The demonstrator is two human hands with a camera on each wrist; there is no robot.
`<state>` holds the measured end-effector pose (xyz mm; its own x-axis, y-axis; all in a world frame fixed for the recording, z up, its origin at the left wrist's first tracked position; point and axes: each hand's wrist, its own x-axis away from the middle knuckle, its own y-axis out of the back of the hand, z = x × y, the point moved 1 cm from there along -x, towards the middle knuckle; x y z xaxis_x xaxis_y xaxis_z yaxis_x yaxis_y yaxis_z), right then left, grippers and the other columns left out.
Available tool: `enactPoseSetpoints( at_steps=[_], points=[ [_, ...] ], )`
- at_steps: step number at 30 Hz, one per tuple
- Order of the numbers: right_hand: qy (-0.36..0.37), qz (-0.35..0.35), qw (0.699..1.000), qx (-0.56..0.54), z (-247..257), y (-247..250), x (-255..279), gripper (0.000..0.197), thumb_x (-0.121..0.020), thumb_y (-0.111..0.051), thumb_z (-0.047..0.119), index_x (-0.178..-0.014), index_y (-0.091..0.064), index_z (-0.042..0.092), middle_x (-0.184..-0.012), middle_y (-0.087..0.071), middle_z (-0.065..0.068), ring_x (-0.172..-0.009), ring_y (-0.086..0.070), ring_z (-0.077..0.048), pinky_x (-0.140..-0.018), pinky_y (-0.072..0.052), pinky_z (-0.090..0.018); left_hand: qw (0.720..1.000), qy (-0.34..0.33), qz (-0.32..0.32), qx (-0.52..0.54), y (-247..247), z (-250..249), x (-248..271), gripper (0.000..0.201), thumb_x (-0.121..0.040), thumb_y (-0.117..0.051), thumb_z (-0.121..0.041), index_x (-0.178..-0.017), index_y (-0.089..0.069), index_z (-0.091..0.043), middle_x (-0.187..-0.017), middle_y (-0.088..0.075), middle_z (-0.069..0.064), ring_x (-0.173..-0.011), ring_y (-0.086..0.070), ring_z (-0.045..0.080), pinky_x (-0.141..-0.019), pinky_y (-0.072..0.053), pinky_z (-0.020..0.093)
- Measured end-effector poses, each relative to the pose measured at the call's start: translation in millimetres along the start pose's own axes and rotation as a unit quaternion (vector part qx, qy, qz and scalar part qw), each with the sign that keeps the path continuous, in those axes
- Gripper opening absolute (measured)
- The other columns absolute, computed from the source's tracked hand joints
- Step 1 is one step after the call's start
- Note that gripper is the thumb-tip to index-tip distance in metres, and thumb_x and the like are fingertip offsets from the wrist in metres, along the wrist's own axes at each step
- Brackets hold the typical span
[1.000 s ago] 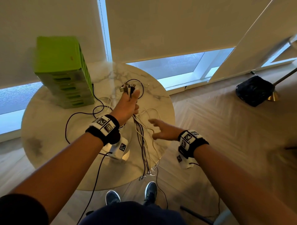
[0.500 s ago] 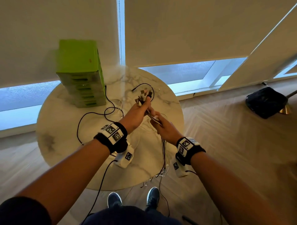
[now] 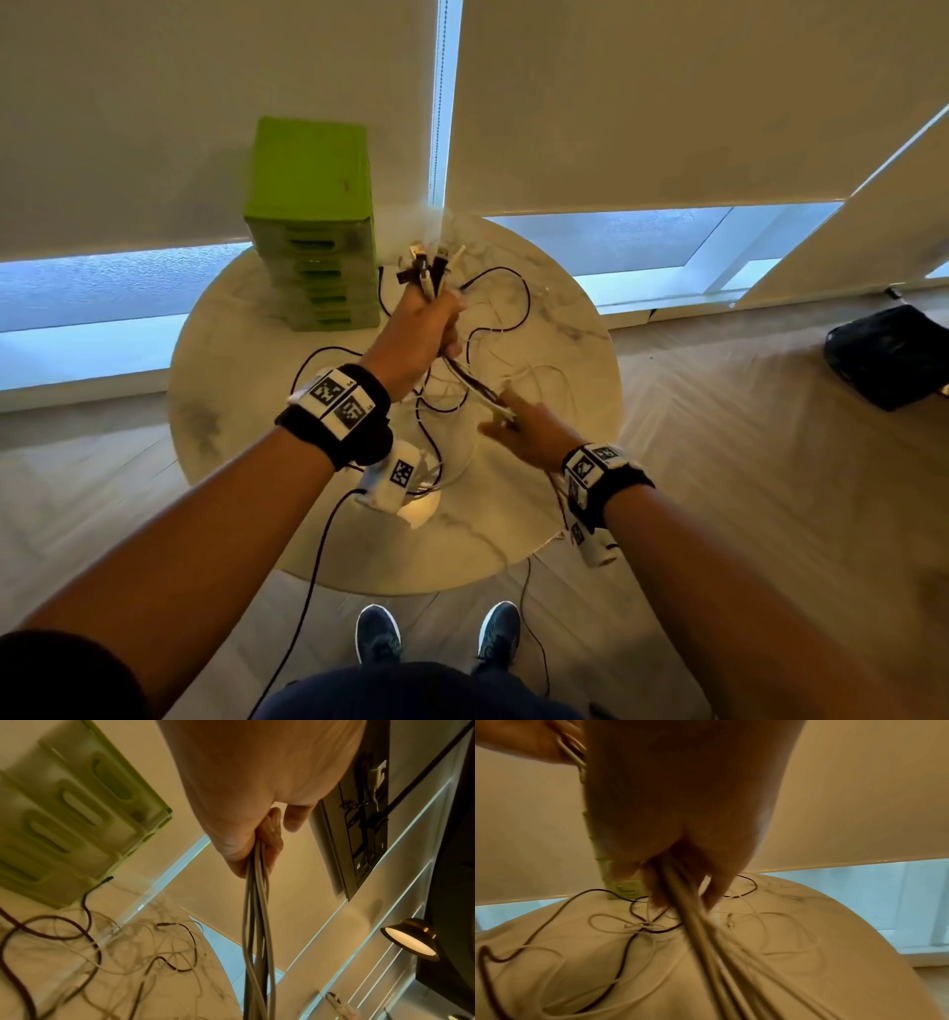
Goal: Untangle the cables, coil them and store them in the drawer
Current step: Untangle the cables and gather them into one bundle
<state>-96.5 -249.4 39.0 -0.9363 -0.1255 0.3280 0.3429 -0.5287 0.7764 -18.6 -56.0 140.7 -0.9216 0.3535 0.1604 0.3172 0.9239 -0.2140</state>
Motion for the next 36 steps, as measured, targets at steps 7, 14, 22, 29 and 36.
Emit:
enactPoseSetpoints(
  at_steps=[7, 14, 22, 29, 36],
  points=[
    [-0.036, 0.172, 0.984, 0.01, 3, -19, 3, 0.033, -0.091, -0.066, 0.052, -0.087, -0.052, 0.023, -0.081, -0.073, -0.004, -0.076, -0.071, -0.018, -0.079, -0.058, -0.041, 0.998, -0.02, -0.065, -0.01, 34, 1, -5, 0.023, -0.106, -0.035, -0.005, -0.089, -0.037, -0.021, -0.069, -0.031, -0.007, -0.053, -0.03, 0.005, -0.052, -0.031, 0.023],
    [-0.055, 0.276, 0.95, 0.133, -5, 8, -8, 0.062, -0.076, -0.071, 0.07, -0.115, -0.06, 0.023, -0.116, -0.063, 0.0, -0.11, -0.059, -0.024, -0.092, -0.048, -0.04, 0.995, -0.021, -0.091, -0.041, 28, 1, -19, 0.023, -0.108, -0.04, -0.012, -0.087, -0.037, -0.022, -0.067, -0.032, -0.008, -0.049, -0.028, 0.003, -0.048, -0.027, 0.02],
    [0.012, 0.288, 0.955, 0.074, -48, 35, -61, 0.016, -0.095, -0.058, 0.02, -0.11, -0.065, 0.016, -0.114, -0.071, -0.006, -0.104, -0.065, -0.022, -0.096, -0.05, -0.038, 0.987, -0.008, -0.159, -0.037, 25, 35, -32, 0.01, -0.107, -0.044, -0.015, -0.11, -0.035, -0.015, -0.067, -0.032, -0.006, -0.052, -0.029, 0.006, -0.05, -0.028, 0.023],
    [-0.039, 0.145, 0.977, 0.154, -89, 13, -97, 0.026, -0.1, -0.048, 0.029, -0.116, -0.057, 0.011, -0.121, -0.062, -0.017, -0.104, -0.062, -0.035, -0.076, -0.043, -0.034, 0.973, 0.012, -0.228, -0.03, -14, 72, -38, 0.01, -0.102, -0.051, -0.024, -0.097, -0.042, -0.026, -0.068, -0.035, -0.008, -0.056, -0.033, 0.006, -0.053, -0.036, 0.022],
    [-0.002, 0.204, 0.961, 0.186, -102, 4, -103, 0.029, -0.095, -0.056, 0.035, -0.112, -0.061, 0.011, -0.118, -0.062, -0.012, -0.103, -0.063, -0.032, -0.076, -0.048, -0.035, 0.968, 0.015, -0.25, -0.025, -35, 85, -37, 0.019, -0.106, -0.045, -0.015, -0.09, -0.037, -0.022, -0.062, -0.032, -0.009, -0.053, -0.029, 0.008, -0.053, -0.029, 0.027]
  ],
)
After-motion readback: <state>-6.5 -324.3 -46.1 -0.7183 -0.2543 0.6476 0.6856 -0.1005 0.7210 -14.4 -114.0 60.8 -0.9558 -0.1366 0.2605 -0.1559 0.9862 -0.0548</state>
